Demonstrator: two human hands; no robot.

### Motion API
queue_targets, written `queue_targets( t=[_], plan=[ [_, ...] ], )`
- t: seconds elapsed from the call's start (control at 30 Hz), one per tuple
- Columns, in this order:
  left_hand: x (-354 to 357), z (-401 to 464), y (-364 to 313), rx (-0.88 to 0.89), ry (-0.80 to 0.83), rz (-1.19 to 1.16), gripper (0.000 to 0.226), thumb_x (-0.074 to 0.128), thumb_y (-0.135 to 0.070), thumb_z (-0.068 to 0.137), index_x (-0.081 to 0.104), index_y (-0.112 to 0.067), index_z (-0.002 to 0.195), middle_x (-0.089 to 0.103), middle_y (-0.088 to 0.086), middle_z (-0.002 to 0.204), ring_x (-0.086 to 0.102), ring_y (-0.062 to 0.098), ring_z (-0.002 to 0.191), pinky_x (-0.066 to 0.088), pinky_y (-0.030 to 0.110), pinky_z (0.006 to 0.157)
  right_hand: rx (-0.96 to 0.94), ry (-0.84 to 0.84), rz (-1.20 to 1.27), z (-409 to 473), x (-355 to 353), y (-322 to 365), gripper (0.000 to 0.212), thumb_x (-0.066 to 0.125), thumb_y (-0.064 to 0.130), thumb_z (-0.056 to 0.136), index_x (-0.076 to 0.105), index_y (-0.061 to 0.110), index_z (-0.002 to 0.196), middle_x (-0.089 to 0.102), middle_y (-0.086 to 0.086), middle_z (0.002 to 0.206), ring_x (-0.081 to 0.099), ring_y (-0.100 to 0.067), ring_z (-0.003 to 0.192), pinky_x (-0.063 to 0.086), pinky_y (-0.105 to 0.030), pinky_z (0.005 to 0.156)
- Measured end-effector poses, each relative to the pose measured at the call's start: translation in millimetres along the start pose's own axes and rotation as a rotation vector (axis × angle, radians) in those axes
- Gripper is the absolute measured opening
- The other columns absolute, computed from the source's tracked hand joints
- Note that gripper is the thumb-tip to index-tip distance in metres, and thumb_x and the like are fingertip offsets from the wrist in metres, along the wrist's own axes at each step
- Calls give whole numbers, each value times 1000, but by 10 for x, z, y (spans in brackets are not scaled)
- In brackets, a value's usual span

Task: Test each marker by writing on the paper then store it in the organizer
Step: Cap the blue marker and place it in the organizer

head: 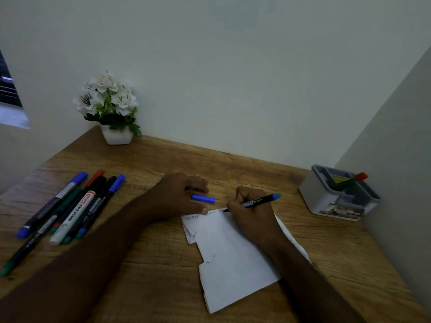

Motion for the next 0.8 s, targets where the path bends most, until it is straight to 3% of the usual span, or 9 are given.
queue_targets(
  t=[0.27, 0.37, 0.53, 0.6, 0.67, 0.8],
  plan=[
    [0, -1, -12, 0, 0, 4, 80, 69, -71, 49, 67, -33, 119, 55, -16, 138, 38, -1, 136, 30, 38, 117, 13, -55, 29, 1, -32, 14, 36, 62, -2, 75, 40, 16, 52, 43, 9, 49, 40, -4, 50, 35, -29, 49],
    [-6, -5, -24, -5, 1, 15, 78, 72, -69, 51, 67, -32, 120, 55, -16, 138, 37, -1, 136, 30, 37, 117, 9, -45, 29, 6, -24, 1, 34, 62, -1, 75, 41, 13, 53, 43, 6, 51, 39, -6, 50, 34, -30, 49],
    [-12, -8, -36, -10, -8, 5, 61, 86, -45, 65, 67, -30, 121, 55, -13, 139, 37, 0, 136, 30, 32, 115, 8, -30, 8, 14, -14, -4, 29, 62, 14, 70, 40, 16, 52, 43, 8, 49, 40, -7, 50, 33, -33, 49],
    [-16, -9, -51, -3, -12, 13, 62, 86, -46, 64, 67, -29, 120, 55, -13, 139, 38, 1, 136, 31, 35, 116, 5, -15, -12, 11, -9, 8, 28, 61, 21, 68, 39, 21, 52, 44, 9, 50, 41, -7, 51, 34, -35, 49],
    [-14, -7, -50, -6, -9, 16, 62, 86, -46, 64, 67, -29, 120, 54, -13, 139, 38, 1, 136, 31, 37, 116, 3, -14, -13, 10, -12, 4, 32, 62, 16, 70, 37, 22, 51, 42, 10, 49, 40, -6, 50, 33, -34, 48],
    [-9, -7, -29, -5, 1, 6, 76, 74, -68, 51, 67, -34, 118, 55, -15, 139, 37, 0, 136, 32, 40, 116, 9, -46, -1, 12, -30, -1, 36, 62, 8, 71, 36, 21, 51, 40, 8, 49, 38, -6, 50, 32, -30, 49]
  ],
)
Point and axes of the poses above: each hand's wrist, its own z-axis towards the middle knuckle, its own x-axis out of the palm, y = z × x, the point moved 5 cm from there along z, towards the middle knuckle
